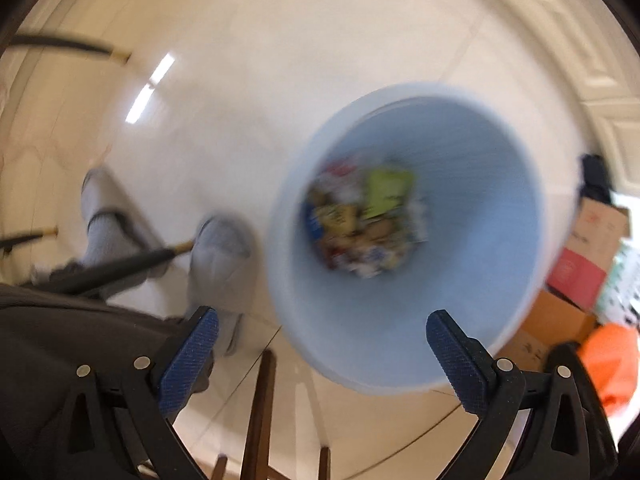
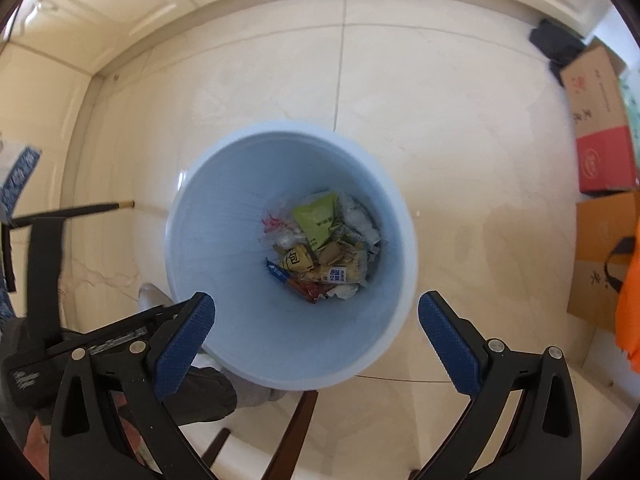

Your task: Collect trash

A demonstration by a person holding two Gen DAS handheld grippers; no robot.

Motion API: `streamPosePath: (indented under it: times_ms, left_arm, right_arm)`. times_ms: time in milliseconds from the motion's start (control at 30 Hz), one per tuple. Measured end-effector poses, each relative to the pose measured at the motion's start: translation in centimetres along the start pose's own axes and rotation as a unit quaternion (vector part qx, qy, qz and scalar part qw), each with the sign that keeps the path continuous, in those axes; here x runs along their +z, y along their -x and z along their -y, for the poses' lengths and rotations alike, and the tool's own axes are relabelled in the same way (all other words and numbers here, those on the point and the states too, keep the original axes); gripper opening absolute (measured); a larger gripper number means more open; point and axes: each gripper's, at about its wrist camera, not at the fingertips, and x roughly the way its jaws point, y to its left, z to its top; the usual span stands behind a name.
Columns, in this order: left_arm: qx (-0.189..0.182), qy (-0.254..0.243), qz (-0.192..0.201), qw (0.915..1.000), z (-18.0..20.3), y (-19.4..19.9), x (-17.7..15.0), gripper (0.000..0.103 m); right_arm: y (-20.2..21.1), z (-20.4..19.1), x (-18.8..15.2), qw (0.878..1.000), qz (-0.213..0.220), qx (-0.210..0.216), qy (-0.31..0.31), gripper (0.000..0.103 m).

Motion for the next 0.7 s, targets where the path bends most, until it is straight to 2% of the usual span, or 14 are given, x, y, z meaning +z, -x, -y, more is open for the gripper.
streamPosePath:
  times_ms: [67,233,367,500,700]
  left_arm:
    - [-0.026,-0.026,0.035,0.9987,0.9,2.3,-0.6,0.102]
    - [-0.077,-0.080,0.114,0.9873,2.2,8.5,-3.4,0.102]
    - [-0.086,-0.100,0.172,0.9763,2.4,13.6,-6.5,0.102]
    - [-0.077,-0.143,0.240,0.9571,2.9,19.6,-10.8,0.102]
    - [-0.071,-0.174,0.356,0.9151,1.4,28.5,-18.6,0.102]
  right_arm:
    - [1.8,0.6,-0.1,1.000,0.014,-0.003,-0.012,0.103]
    - [7.5,1.9,-0.8,0.998,0.059,-0.009,-0.031,0.103]
    - [12.6,2.1,-1.7,0.995,0.096,-0.018,-0.020,0.103]
    - [17.7,1.1,-2.3,0.990,0.137,-0.011,-0.008,0.103]
    - [26.2,-2.5,-3.4,0.976,0.213,0.019,0.030,0.103]
